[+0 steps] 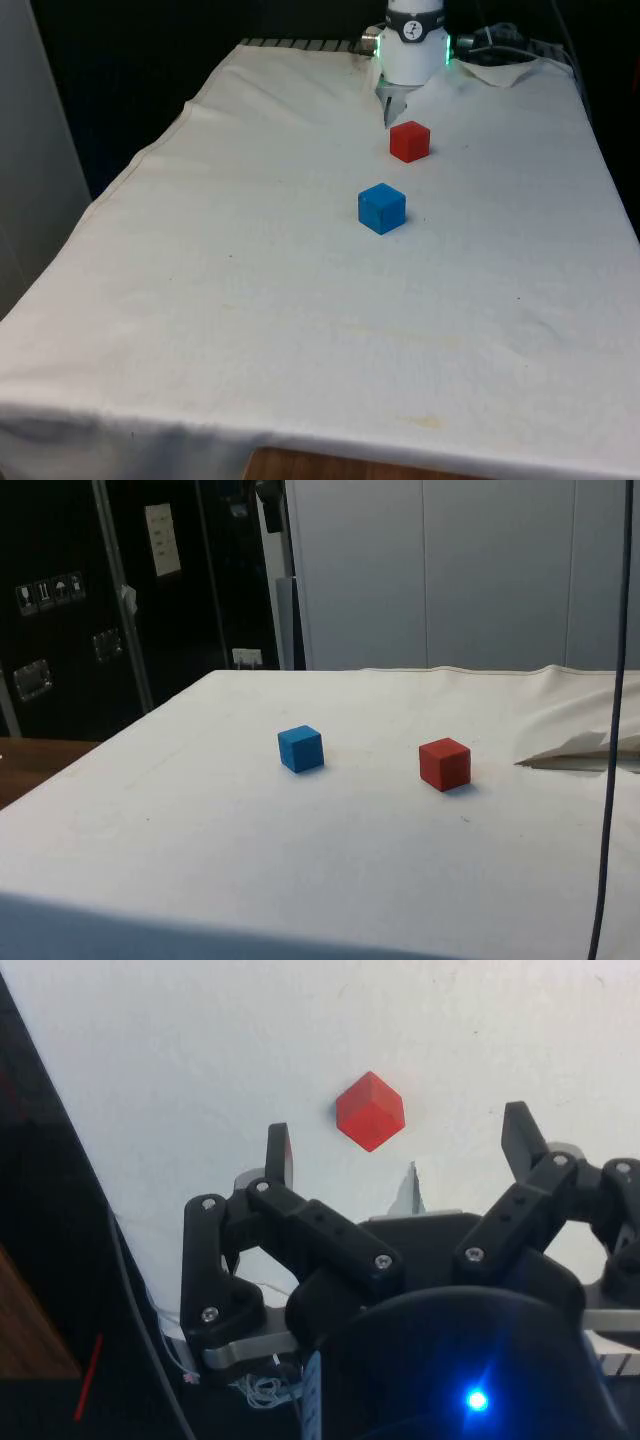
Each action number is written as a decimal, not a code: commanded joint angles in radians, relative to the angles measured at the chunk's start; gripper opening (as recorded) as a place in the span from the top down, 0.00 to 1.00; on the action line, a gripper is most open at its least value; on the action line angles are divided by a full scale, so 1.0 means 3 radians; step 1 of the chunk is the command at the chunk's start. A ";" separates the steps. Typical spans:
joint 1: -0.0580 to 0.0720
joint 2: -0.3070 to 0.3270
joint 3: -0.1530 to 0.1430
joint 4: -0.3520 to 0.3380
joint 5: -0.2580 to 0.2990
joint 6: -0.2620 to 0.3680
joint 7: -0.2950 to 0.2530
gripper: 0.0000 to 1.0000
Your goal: Stack the two cubes.
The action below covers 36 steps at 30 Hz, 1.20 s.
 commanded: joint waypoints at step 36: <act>0.0047 -0.0290 0.0183 -0.0363 -0.0267 0.0113 0.0323 0.00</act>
